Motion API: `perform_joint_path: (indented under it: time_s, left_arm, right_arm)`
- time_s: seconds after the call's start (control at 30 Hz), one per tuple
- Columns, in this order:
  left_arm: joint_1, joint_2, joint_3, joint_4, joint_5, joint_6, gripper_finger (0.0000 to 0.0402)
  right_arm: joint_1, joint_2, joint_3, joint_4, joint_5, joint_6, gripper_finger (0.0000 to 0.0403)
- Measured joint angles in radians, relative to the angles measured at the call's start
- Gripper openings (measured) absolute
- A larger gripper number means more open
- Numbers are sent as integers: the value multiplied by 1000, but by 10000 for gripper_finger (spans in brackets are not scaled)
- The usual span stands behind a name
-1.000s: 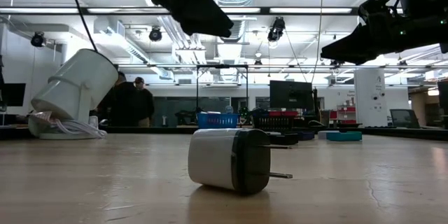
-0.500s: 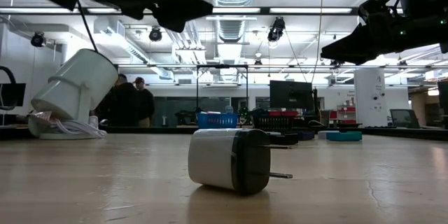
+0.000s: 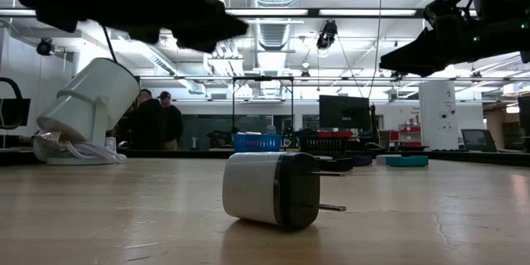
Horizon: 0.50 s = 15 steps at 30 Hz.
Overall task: Pick & Place Office items
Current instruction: Put the small white adapter into the blue basket
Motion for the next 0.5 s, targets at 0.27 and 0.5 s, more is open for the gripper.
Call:
perform_joint_path:
  time_s: [0.27,0.5]
  left_arm:
    - [-1,190,53,118,5,-5,236]
    - [-3,325,117,176,85,-55,236]
  right_arm:
    - [0,0,0,0,0,0,256]
    - [0,0,0,0,0,0,256]
